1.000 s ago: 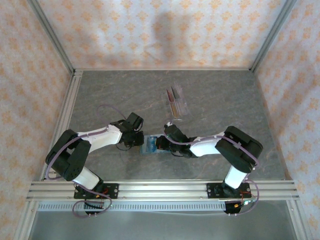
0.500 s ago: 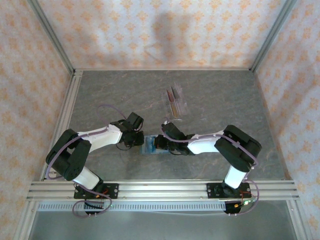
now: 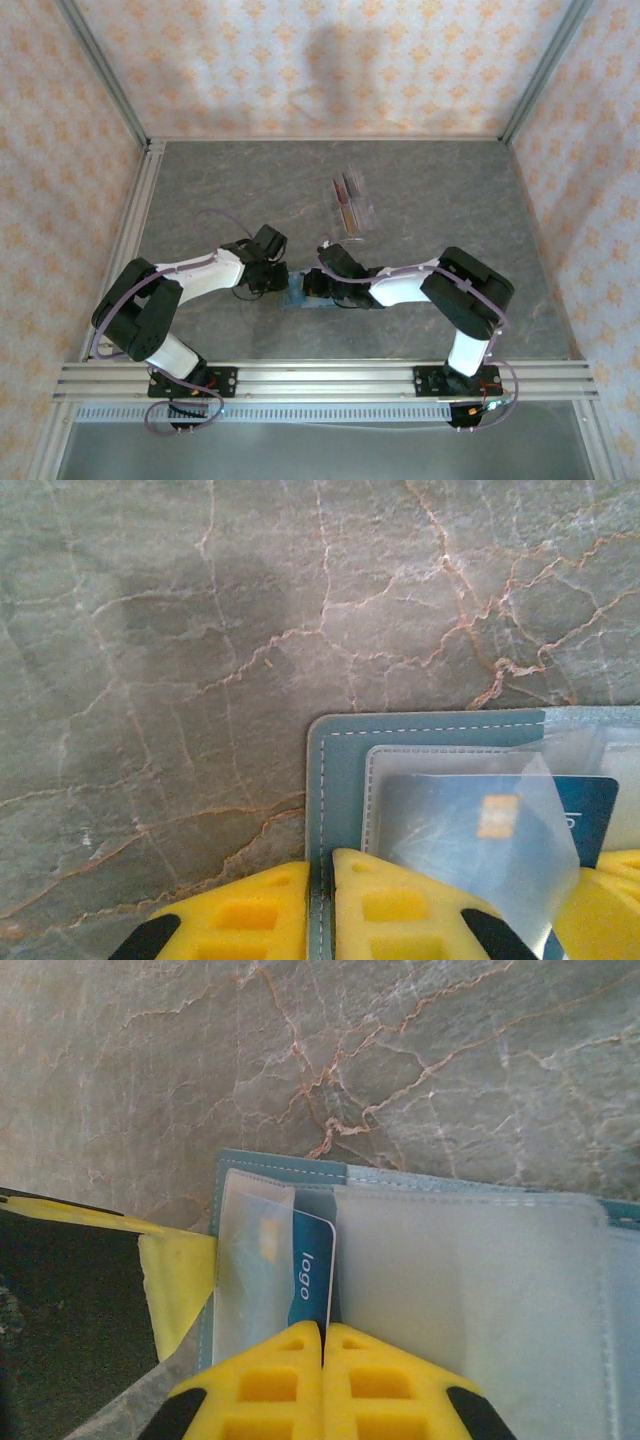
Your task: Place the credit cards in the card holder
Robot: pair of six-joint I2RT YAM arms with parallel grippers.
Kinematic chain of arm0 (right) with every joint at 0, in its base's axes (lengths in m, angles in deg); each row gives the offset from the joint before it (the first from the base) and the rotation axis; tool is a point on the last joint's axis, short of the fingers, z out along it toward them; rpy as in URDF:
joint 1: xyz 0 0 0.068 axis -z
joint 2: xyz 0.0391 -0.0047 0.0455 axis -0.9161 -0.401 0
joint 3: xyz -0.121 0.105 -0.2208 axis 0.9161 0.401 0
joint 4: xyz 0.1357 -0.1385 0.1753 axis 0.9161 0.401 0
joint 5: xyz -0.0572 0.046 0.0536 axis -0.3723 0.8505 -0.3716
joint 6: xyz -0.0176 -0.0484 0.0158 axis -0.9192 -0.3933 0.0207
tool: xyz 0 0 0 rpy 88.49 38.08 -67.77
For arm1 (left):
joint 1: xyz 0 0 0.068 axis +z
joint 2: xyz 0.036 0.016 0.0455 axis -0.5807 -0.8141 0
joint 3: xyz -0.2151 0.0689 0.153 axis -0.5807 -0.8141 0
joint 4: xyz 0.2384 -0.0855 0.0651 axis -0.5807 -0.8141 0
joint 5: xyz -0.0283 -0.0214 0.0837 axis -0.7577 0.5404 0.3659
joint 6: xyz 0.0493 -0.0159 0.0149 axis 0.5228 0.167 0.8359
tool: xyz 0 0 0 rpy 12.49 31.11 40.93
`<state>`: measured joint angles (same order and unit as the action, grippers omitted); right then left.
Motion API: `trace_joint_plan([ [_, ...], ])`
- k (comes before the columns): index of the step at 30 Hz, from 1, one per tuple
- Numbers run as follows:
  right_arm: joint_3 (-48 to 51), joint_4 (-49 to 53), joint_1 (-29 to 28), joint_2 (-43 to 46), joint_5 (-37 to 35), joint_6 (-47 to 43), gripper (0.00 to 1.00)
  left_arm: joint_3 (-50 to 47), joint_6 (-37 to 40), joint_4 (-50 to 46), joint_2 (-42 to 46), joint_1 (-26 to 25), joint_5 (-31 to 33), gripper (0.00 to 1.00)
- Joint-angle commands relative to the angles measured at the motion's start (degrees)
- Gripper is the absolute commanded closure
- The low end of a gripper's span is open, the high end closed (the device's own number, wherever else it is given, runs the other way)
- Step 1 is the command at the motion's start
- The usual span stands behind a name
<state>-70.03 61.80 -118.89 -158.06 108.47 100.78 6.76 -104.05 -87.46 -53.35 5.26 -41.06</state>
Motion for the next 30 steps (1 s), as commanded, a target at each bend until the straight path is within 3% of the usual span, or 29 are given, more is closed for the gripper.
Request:
trace_joint_plan([
  [1, -0.90, -1.69, -2.37, -2.49, 1.19, 0.55, 1.00, -0.95, -0.88, 3.33, -4.08, -0.08, -1.08, 0.87],
  [4, -1.50, 0.83, -2.33, -1.29, 0.03, -1.17, 0.97, -0.96, -0.77, 3.09, -4.04, 0.00, -0.78, 0.87],
  [8, -3.32, 9.84, -1.97, 3.45, -1.88, -5.07, 0.78, -0.88, -0.73, 2.80, -4.13, -0.08, -0.42, 0.87],
  [11, -5.60, 17.75, -1.36, 6.15, -3.03, -7.80, 0.71, -0.74, -0.72, 2.72, -4.48, -0.01, -0.49, 0.87],
  [21, -13.46, 33.98, -0.02, 7.71, -9.54, -16.15, 0.69, -0.46, -0.46, 2.46, -5.18, -0.01, -0.49, 0.87],
  [26, -17.39, 38.51, 0.06, 4.33, -12.68, -19.35, 0.59, -0.50, -0.33, 2.23, -4.91, -0.08, -0.44, 0.87],
  [30, -18.60, 40.26, 0.06, 2.43, -14.95, -20.53, 0.57, -0.50, -0.33, 2.28, -4.70, -0.08, -0.40, 0.87],
])
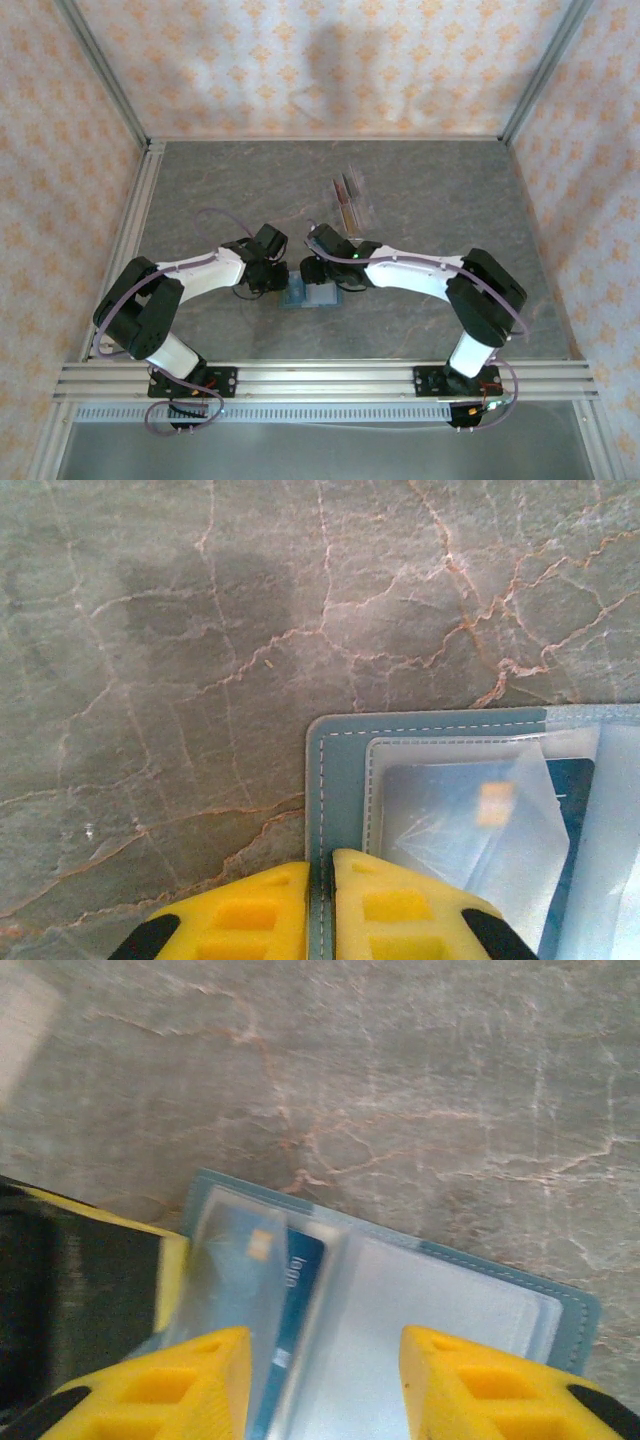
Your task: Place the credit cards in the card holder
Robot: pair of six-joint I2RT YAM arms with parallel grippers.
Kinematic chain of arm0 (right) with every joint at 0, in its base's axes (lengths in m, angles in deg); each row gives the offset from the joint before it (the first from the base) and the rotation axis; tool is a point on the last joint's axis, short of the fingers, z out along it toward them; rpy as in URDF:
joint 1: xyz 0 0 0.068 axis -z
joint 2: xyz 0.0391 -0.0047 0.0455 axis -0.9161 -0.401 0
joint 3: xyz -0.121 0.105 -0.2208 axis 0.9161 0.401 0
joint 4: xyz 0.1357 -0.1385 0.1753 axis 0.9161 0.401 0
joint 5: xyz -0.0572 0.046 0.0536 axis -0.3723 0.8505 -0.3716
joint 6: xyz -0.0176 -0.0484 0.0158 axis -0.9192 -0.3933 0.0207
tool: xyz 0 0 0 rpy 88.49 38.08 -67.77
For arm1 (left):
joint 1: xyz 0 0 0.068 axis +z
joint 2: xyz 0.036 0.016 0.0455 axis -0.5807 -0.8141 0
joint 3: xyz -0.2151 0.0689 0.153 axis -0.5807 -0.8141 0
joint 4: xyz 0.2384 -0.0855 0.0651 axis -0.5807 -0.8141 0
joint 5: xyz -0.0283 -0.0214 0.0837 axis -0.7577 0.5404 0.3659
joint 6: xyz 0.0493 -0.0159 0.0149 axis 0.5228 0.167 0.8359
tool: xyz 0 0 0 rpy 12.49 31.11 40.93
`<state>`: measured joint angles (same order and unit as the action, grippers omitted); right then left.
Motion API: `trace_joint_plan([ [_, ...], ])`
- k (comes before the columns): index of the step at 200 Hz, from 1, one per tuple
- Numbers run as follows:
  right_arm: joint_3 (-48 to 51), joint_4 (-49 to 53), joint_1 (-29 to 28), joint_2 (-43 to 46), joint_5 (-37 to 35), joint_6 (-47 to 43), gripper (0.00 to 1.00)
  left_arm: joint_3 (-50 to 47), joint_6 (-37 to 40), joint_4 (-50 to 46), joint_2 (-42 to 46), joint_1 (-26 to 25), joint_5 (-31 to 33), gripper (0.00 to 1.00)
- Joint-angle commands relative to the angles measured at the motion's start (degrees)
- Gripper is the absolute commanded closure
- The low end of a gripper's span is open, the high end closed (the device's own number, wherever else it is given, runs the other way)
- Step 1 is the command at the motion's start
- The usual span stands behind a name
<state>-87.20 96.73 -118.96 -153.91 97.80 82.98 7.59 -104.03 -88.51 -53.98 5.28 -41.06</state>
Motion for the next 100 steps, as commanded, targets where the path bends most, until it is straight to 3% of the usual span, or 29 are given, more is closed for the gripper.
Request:
trace_joint_plan([
  [1, -1.52, 5.38, 0.13, -2.29, -4.34, -2.83, 0.57, -1.38, -0.36, 3.33, -4.11, -0.03, -0.55, 0.87],
  [100, -1.71, 6.89, -2.99, -10.23, -11.09, -0.97, 0.54, -1.36, -0.42, 3.31, -3.86, -0.02, -0.57, 0.87],
])
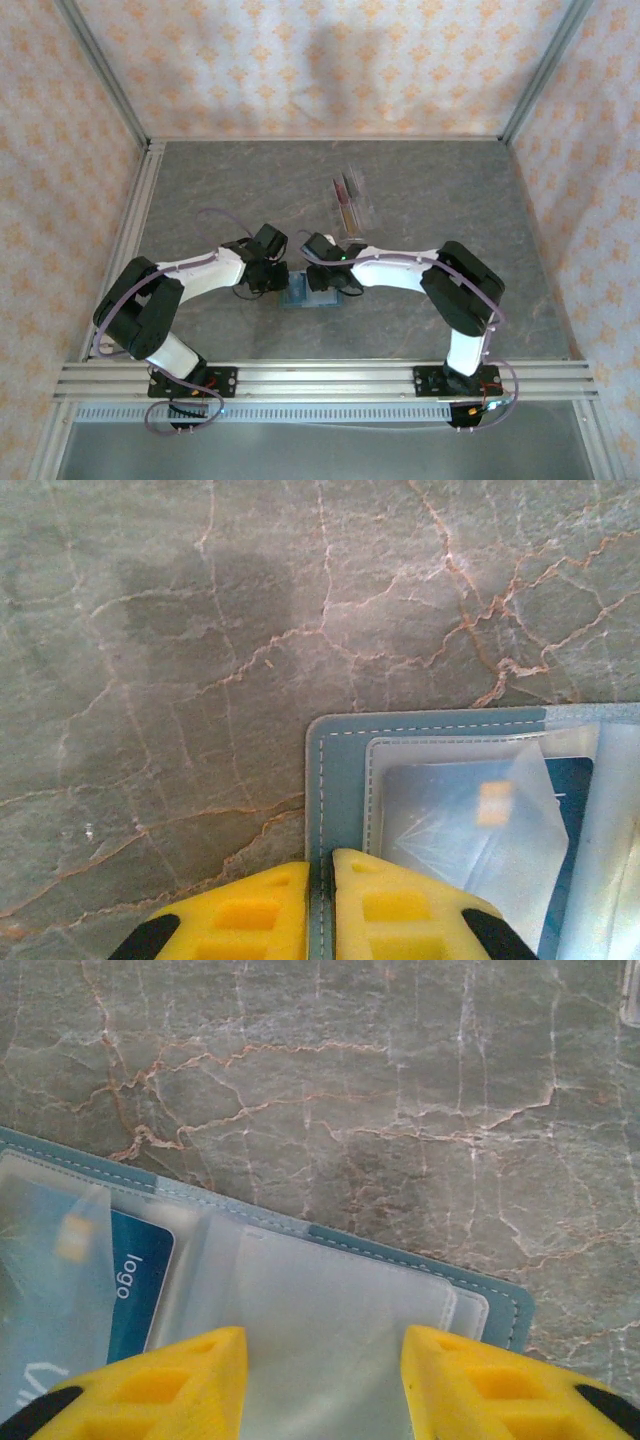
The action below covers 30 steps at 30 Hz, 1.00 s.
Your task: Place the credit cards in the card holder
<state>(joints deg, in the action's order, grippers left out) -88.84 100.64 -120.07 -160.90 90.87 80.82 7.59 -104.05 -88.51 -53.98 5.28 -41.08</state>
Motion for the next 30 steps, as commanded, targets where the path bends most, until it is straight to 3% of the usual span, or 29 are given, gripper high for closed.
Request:
trace_joint_plan([
  [1, -0.07, 2.98, -1.87, -3.24, -4.16, 1.20, 0.54, -1.34, -0.41, 3.27, -3.90, -0.06, -0.60, 0.87],
  [4, 0.72, 2.38, -2.99, -4.31, -4.98, 2.61, 0.56, -1.40, -0.42, 3.32, -3.92, -0.03, -0.66, 0.87],
  [11, 0.52, 2.75, -4.11, -3.25, -7.34, 3.60, 0.80, -1.33, -0.42, 3.33, -4.02, -0.07, -0.68, 0.87],
  [20, -5.49, 7.36, -4.09, -0.45, -9.67, 0.87, 1.00, -1.53, -0.68, 3.66, -4.12, -0.10, -0.90, 0.87],
  [26, -8.18, 5.28, -4.12, -0.36, -3.01, 1.05, 0.99, -1.67, -1.21, 4.63, -4.95, -0.07, -1.98, 0.87],
  [30, -8.16, 1.93, -4.04, -0.20, 2.72, 2.58, 0.76, -1.79, -1.43, 5.07, -5.34, -0.06, -2.67, 0.87],
])
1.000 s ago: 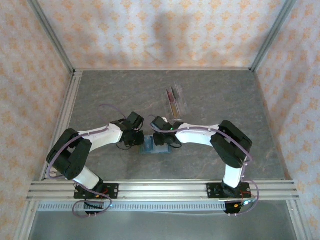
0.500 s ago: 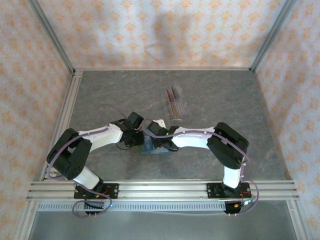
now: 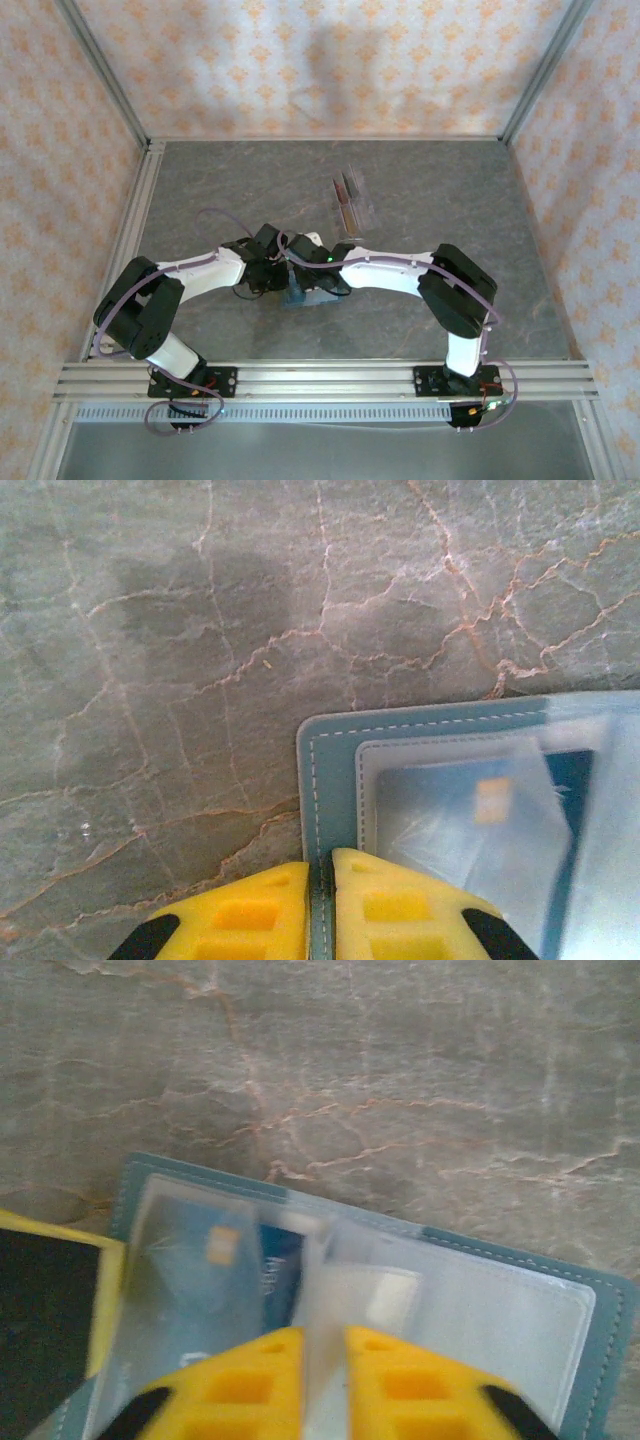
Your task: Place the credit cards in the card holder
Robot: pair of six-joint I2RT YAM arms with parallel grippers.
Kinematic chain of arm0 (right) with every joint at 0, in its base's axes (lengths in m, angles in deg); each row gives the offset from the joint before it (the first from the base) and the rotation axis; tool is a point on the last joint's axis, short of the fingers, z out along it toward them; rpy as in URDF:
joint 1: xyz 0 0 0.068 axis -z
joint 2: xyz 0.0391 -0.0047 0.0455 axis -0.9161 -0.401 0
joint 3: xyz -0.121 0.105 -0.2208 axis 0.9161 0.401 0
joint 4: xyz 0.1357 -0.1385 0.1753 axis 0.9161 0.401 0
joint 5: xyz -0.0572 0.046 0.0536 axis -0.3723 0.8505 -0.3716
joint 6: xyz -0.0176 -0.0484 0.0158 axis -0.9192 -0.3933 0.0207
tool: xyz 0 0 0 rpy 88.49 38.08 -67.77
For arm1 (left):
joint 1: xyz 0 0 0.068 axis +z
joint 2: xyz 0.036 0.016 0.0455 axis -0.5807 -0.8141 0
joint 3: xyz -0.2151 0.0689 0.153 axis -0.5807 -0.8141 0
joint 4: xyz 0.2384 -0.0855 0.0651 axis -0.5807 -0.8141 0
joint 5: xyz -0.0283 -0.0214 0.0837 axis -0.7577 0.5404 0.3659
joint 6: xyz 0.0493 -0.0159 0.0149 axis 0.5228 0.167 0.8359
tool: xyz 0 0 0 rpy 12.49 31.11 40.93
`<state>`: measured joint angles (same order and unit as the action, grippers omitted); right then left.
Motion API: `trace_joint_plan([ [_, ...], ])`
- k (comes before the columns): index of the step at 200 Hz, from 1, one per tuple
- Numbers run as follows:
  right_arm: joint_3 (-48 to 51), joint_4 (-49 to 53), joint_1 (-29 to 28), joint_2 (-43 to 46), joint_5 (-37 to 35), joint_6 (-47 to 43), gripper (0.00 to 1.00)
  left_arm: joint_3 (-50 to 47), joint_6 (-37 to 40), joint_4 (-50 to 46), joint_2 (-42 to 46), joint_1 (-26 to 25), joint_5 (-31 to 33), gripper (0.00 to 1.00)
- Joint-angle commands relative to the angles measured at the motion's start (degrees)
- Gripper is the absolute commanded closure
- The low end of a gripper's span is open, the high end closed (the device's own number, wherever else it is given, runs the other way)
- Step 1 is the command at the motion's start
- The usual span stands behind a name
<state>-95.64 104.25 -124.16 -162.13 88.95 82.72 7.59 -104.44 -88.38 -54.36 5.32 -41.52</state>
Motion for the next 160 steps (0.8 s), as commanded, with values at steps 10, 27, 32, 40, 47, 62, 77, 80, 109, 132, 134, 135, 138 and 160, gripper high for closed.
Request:
trace_joint_plan([
  [10, -0.82, -3.96, 0.30, 1.29, 7.59, 2.04, 0.70, -1.76, -1.08, 5.08, -5.01, -0.08, -2.43, 0.87],
  [27, 0.41, -6.87, 1.08, 1.77, 11.50, 3.89, 0.67, -1.92, -1.17, 5.21, -4.89, -0.12, -2.66, 0.87],
  [32, 0.85, -7.78, 1.25, 1.97, 12.45, 4.46, 0.67, -1.93, -1.24, 5.22, -4.95, -0.10, -2.76, 0.87],
  [40, 1.85, -10.00, 1.78, 2.53, 14.46, 5.55, 0.66, -1.91, -1.26, 5.22, -4.94, -0.10, -2.79, 0.87],
  [47, 2.92, -12.28, 2.36, 2.92, 16.65, 6.68, 0.66, -1.93, -1.26, 5.20, -4.89, -0.09, -2.84, 0.87],
  [62, 4.74, -16.33, 3.34, 3.47, 20.20, 8.79, 0.63, -1.99, -1.35, 5.13, -4.75, -0.07, -2.81, 0.87],
  [77, 6.96, -21.23, 4.10, 4.24, 24.40, 10.78, 0.57, -2.06, -1.44, 5.12, -4.29, -0.14, -2.67, 0.87],
  [80, 7.41, -22.55, 4.17, 4.43, 25.32, 11.26, 0.56, -2.09, -1.43, 5.11, -4.27, -0.08, -2.66, 0.87],
  [109, 10.38, -35.28, 5.90, 4.18, 37.48, 16.81, 0.48, -2.11, -1.43, 4.87, -4.00, -0.07, -2.71, 0.87],
  [132, 9.08, -34.39, 5.94, 4.50, 37.97, 16.66, 0.43, -2.19, -1.52, 4.94, -3.57, -0.14, -2.86, 0.87],
  [134, 8.93, -34.39, 5.94, 4.60, 38.02, 16.66, 0.43, -2.24, -1.59, 4.95, -3.52, -0.10, -2.84, 0.87],
  [135, 8.93, -34.39, 5.94, 4.60, 38.02, 16.66, 0.43, -2.26, -1.60, 4.95, -3.50, -0.08, -2.84, 0.87],
  [138, 8.72, -34.43, 5.99, 4.61, 38.26, 16.73, 0.43, -2.30, -1.65, 4.95, -3.41, -0.14, -2.97, 0.87],
  [160, 7.02, -33.08, 5.95, 4.78, 38.26, 16.48, 0.42, -2.45, -1.65, 4.72, -2.51, 0.09, -2.82, 0.86],
])
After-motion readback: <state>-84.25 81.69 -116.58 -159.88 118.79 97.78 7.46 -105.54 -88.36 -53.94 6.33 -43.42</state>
